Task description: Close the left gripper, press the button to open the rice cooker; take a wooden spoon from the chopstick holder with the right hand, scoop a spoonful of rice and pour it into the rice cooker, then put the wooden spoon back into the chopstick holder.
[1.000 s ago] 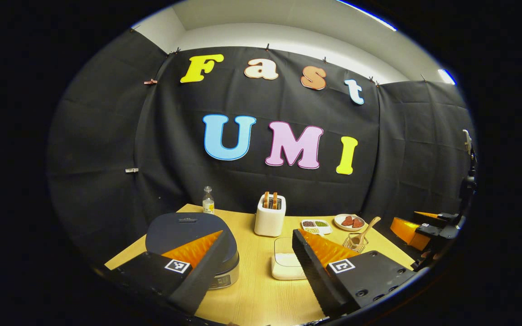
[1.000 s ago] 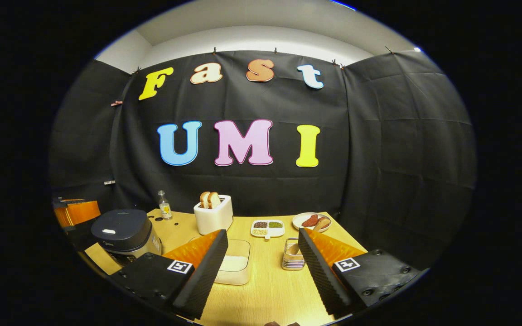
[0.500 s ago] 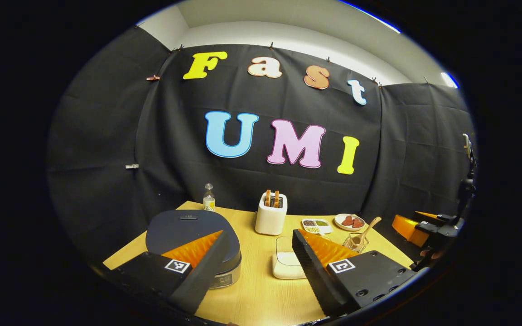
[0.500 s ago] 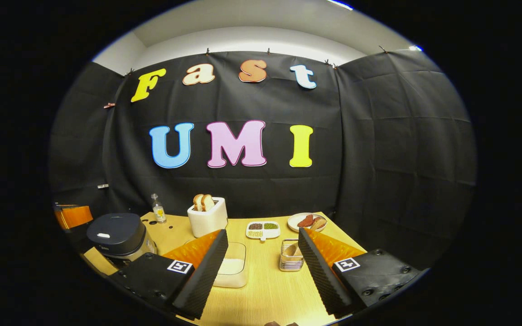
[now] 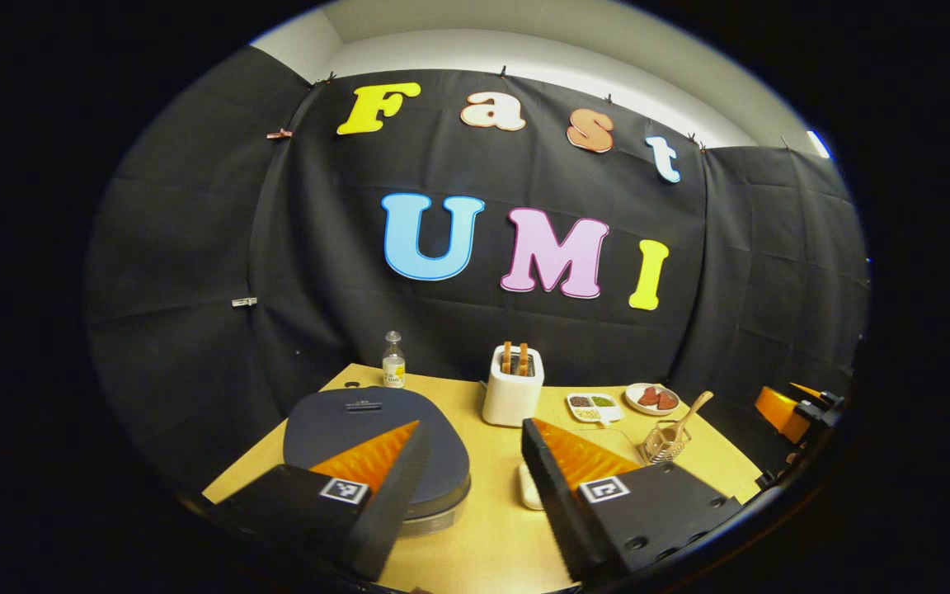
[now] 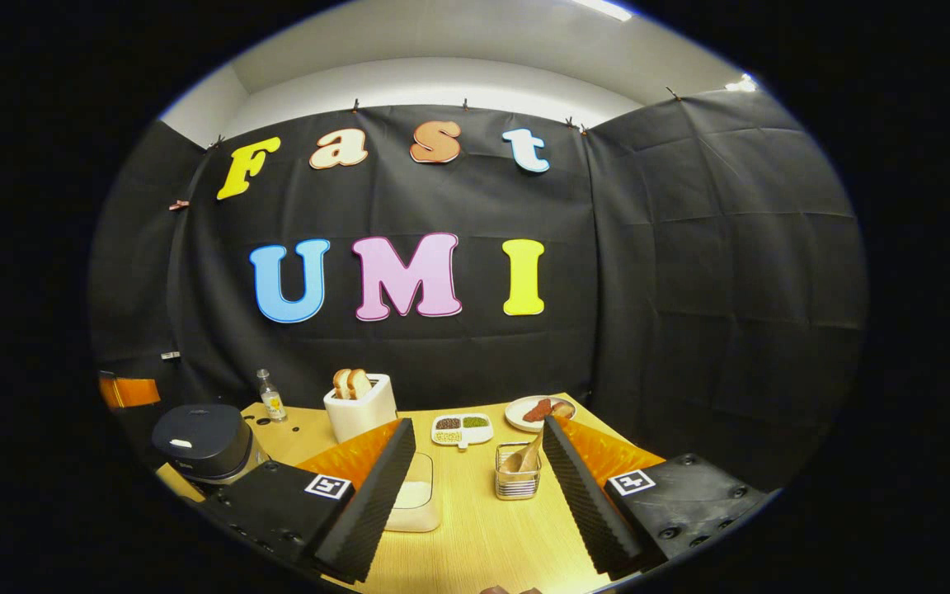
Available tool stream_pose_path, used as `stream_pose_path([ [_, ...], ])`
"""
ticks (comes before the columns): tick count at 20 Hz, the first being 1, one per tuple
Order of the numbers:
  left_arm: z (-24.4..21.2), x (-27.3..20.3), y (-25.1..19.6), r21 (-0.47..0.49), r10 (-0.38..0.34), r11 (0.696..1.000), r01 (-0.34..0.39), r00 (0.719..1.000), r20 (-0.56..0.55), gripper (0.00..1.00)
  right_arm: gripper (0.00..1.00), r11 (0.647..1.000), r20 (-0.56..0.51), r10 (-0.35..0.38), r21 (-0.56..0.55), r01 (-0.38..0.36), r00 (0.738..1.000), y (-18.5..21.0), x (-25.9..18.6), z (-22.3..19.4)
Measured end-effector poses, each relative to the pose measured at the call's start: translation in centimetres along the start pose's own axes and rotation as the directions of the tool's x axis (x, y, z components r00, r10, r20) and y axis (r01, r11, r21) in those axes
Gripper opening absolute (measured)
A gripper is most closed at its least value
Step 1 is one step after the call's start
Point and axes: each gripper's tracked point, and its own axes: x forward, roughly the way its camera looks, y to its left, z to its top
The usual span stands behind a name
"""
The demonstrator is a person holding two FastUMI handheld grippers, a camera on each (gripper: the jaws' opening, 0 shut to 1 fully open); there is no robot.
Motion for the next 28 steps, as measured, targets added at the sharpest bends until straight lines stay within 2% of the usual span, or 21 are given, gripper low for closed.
stream_pose_path([
  [5,-1.1,1.9,3.2,0.001,0.004,1.0,-0.004,0.996,-0.085,0.43,0.97,1.0,-0.01,-0.008,-0.011,0.008,1.0,0.0,-0.9,-0.4],
  [6,-1.6,2.2,3.8,-0.011,0.008,1.0,-0.009,0.995,-0.102,0.23,0.97,1.0,-0.009,-0.008,-0.02,0.008,1.0,0.1,-1.0,-0.4],
  [7,-1.9,2.2,4.5,-0.024,0.013,1.0,-0.016,0.993,-0.118,0.18,0.97,1.0,-0.008,-0.01,-0.029,0.01,1.0,0.1,-1.3,-0.5],
  [8,-2.4,2.5,5.0,-0.035,0.019,0.999,-0.024,0.991,-0.134,0.09,0.98,0.999,-0.005,-0.012,-0.036,0.011,1.0,0.0,-1.5,-0.5],
  [14,-6.5,3.6,6.0,-0.107,-0.022,0.994,-0.007,0.965,-0.261,0.05,0.97,0.998,-0.021,-0.044,-0.046,0.044,0.999,-1.2,-2.4,-1.0],
  [17,-8.5,4.5,7.0,-0.11,-0.01,0.994,-0.027,0.948,-0.319,0.05,0.97,0.996,-0.033,-0.069,-0.051,0.068,0.997,-2.2,-2.7,-1.4],
  [23,-11.4,5.2,7.4,-0.096,0.017,0.994,-0.056,0.928,-0.373,0.05,0.97,0.995,-0.06,-0.084,-0.057,0.081,0.995,-2.8,-3.0,-2.2],
  [24,-11.3,5.5,7.4,-0.09,0.026,0.994,-0.062,0.934,-0.356,0.06,0.97,0.995,-0.066,-0.083,-0.056,0.079,0.994,-2.7,-2.9,-2.4],
  [28,-11.3,5.8,7.6,-0.085,0.046,0.993,-0.083,0.928,-0.369,0.06,0.98,0.996,-0.096,-0.067,-0.063,0.061,0.993,-2.1,-2.5,-3.4],
])
